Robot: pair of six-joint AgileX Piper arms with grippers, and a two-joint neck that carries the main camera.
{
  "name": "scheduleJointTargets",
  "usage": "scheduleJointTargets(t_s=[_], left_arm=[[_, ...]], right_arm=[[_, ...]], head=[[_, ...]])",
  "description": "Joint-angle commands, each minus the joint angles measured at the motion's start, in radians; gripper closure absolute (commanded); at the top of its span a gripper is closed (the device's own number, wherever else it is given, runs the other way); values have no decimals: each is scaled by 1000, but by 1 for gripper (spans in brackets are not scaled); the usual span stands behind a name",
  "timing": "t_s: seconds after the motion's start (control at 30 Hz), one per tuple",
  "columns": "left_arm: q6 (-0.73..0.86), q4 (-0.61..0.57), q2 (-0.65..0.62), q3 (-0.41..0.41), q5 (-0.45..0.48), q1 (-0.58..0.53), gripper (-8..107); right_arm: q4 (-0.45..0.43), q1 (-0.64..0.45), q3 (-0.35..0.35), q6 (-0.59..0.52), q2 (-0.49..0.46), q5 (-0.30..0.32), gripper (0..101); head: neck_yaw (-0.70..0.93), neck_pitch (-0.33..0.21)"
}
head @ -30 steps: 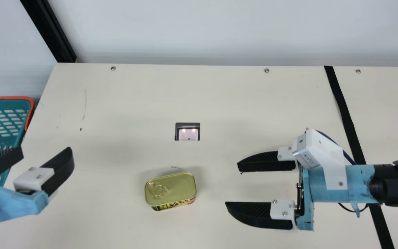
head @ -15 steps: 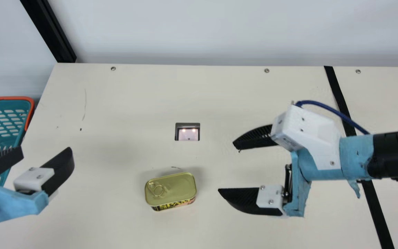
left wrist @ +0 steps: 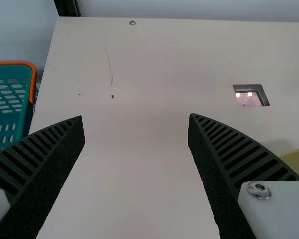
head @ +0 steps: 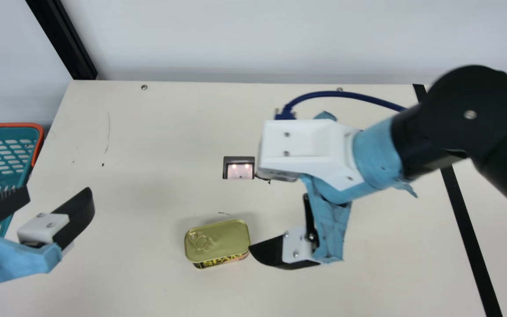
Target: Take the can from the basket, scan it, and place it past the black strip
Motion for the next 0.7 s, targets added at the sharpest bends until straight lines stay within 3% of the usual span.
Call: scheduleJointTargets(t_s=[0.0, 0.1, 0.2, 0.67], left_arm=[[0, 0, 0, 0, 0, 0, 9], [0, 0, 0, 0, 0, 0, 9], [0, 0, 0, 0, 0, 0, 9], [0, 0, 0, 0, 0, 0, 9]], right_arm=[[-88, 62, -105, 59, 31, 32, 0], [-140, 115, -178, 99, 71, 77, 0], [-182, 172, -199, 127, 104, 77, 0], [-337, 321, -193, 235, 208, 77, 0]], head=[[-2, 14], [-2, 14], [-2, 14], [-2, 14]])
